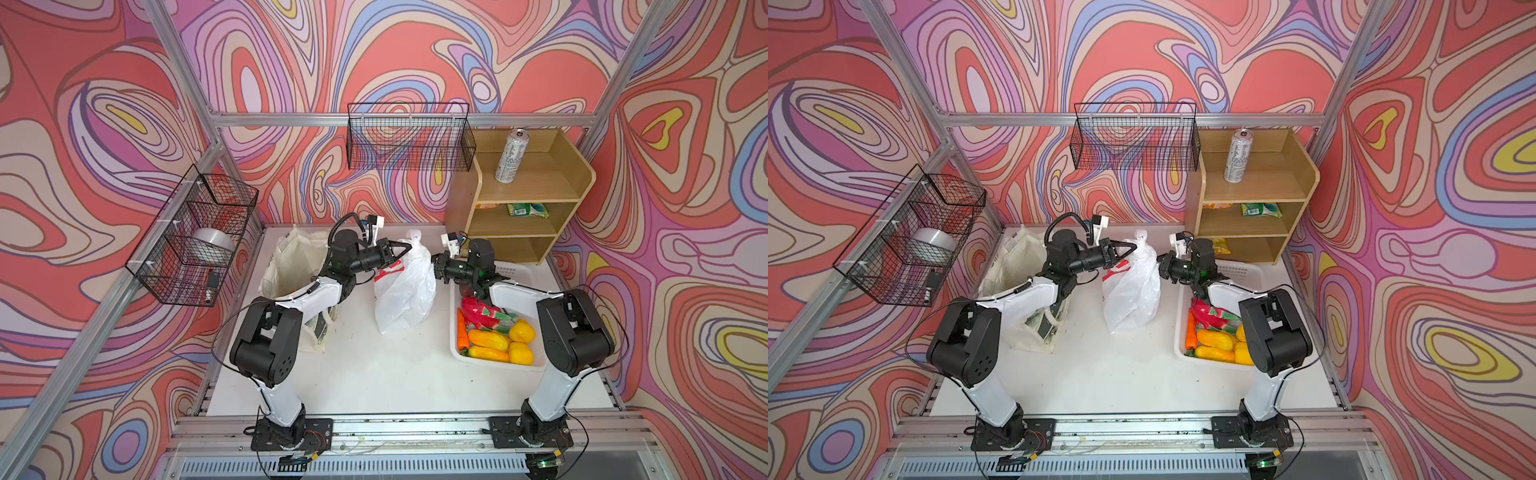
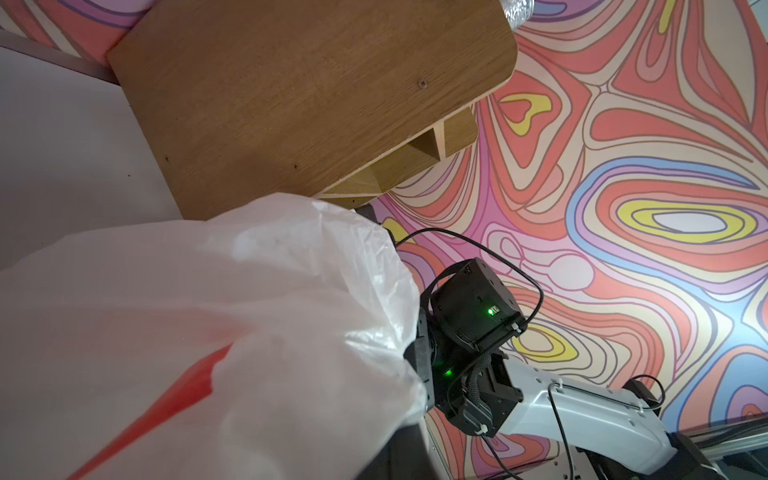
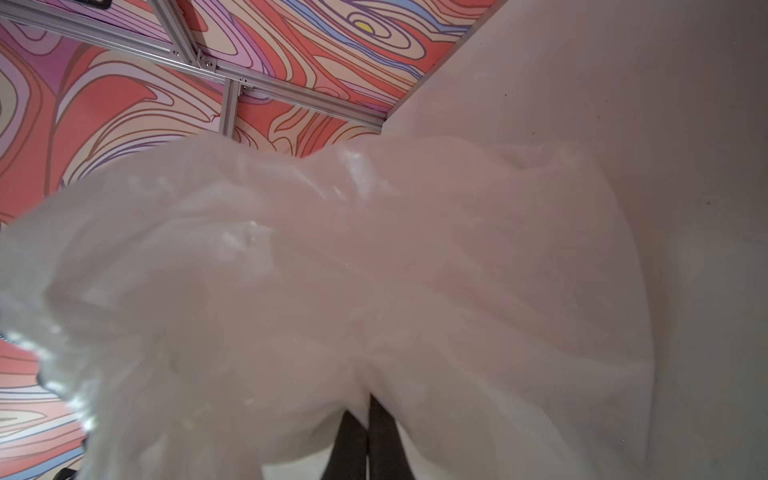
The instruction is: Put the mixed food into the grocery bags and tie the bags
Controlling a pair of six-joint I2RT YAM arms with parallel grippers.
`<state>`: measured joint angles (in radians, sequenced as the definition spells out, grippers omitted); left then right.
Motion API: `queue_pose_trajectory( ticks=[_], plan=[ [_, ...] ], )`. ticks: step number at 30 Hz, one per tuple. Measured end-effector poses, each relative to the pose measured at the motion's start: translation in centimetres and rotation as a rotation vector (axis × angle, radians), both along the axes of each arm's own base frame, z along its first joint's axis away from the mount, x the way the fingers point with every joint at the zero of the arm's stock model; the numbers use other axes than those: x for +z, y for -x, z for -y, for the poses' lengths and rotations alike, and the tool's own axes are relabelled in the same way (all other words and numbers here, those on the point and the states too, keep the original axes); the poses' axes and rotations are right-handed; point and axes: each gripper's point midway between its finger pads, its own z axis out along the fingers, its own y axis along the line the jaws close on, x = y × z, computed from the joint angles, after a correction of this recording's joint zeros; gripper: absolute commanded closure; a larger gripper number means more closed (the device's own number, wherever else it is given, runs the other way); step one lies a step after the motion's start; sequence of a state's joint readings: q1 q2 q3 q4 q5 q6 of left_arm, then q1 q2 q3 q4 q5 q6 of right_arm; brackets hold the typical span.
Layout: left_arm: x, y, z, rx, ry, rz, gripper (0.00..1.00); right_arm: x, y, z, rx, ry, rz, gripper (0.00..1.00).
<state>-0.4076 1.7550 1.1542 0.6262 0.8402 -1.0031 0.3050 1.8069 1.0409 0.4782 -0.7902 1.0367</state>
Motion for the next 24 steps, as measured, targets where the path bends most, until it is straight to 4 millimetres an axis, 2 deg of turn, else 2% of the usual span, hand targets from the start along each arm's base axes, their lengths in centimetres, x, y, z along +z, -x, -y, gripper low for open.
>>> queue_pose_trajectory(
  ticks=[3, 8, 11, 16, 20, 24],
  plan=[
    [-0.4, 0.5, 0.6, -0.034, -0.041, -0.003, 1.0, -0.4, -0.3, 0.0, -0.009, 0.019, -0.01, 1.0],
    [-1.1, 1.2, 0.7, -0.087, -0.046, -0.025, 1.0, -0.5, -1.6, 2.0, -0.051, 0.045, -0.011, 1.0],
    [-0.8, 0.6, 0.2, -0.088, 0.025, -0.045, 1.0, -0.6, -2.0, 2.9, -0.064, 0.055, -0.008, 1.0],
    [-1.2, -1.6, -1.5, -0.067, 0.175, -0.132, 1.0, -1.3, -2.3, 3.7, -0.091, 0.08, -0.017, 1.0],
    [-0.7, -1.8, -2.3, -0.068, 0.203, -0.139, 1.0, -3.5, -2.4, 5.3, -0.149, 0.114, -0.07, 1.0],
    [-0.2, -1.2, -2.5, -0.054, 0.142, -0.107, 1.0, -5.6, -2.2, 7.6, -0.21, 0.138, -0.128, 1.0]
  ],
)
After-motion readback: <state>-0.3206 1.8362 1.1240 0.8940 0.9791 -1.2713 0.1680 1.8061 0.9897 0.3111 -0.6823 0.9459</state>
